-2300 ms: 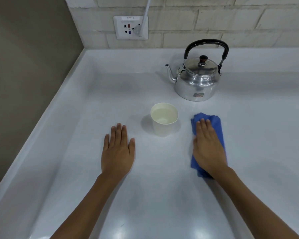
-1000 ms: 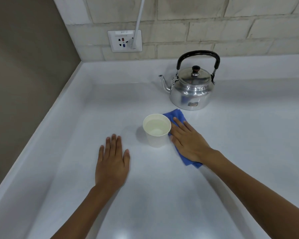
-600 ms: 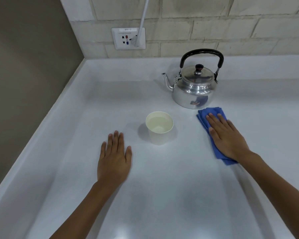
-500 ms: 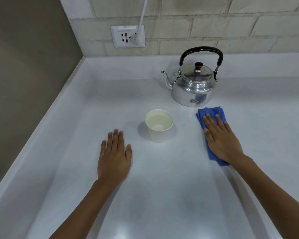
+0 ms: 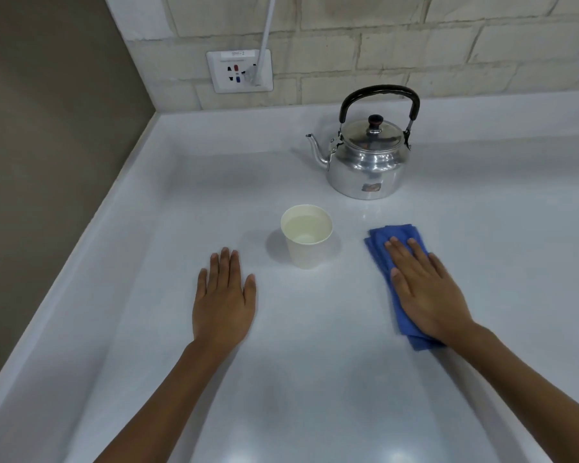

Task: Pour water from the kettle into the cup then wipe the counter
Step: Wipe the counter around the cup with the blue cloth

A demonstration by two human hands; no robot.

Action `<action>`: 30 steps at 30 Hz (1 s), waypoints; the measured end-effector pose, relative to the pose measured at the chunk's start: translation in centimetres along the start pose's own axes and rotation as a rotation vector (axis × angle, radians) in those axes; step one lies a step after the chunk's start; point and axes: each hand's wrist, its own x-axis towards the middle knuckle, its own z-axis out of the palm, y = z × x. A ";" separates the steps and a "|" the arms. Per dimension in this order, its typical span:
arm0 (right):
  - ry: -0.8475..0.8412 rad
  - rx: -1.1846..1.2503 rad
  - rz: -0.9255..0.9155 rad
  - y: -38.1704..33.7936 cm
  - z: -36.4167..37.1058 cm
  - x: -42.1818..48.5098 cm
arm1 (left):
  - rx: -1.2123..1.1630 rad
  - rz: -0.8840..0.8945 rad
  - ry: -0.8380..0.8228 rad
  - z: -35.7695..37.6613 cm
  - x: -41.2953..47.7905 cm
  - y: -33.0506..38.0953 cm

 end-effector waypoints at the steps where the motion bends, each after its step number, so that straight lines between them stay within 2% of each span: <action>1: -0.005 -0.014 0.047 0.3 -0.1 0.2 | 0.003 0.000 -0.002 0.0 0.0 0.1; 6: 0.005 -0.096 0.113 -2.5 0.2 -1.0 | 0.000 -0.007 -0.012 0.3 0.2 0.2; 15: 0.032 0.024 -0.029 -11.0 1.6 -5.3 | -0.013 0.002 -0.070 -0.3 0.4 0.2; 18: 0.001 0.260 -0.010 -9.4 0.7 -3.8 | -0.045 0.007 -0.119 -1.5 -0.1 0.4; 21: 0.107 0.377 0.092 -5.8 -0.9 -0.9 | -0.080 0.106 -0.101 -2.5 -2.4 2.5; 24: 0.095 0.300 0.134 -2.5 -1.7 2.0 | -0.204 0.315 -0.051 -3.5 -5.6 6.9; 27: 0.012 0.185 0.106 -0.9 -0.7 3.6 | -0.191 0.455 0.056 -3.1 -6.6 11.5; 30: -0.029 0.070 0.070 -0.5 0.7 3.9 | -0.179 0.417 -0.103 -1.6 -6.2 14.8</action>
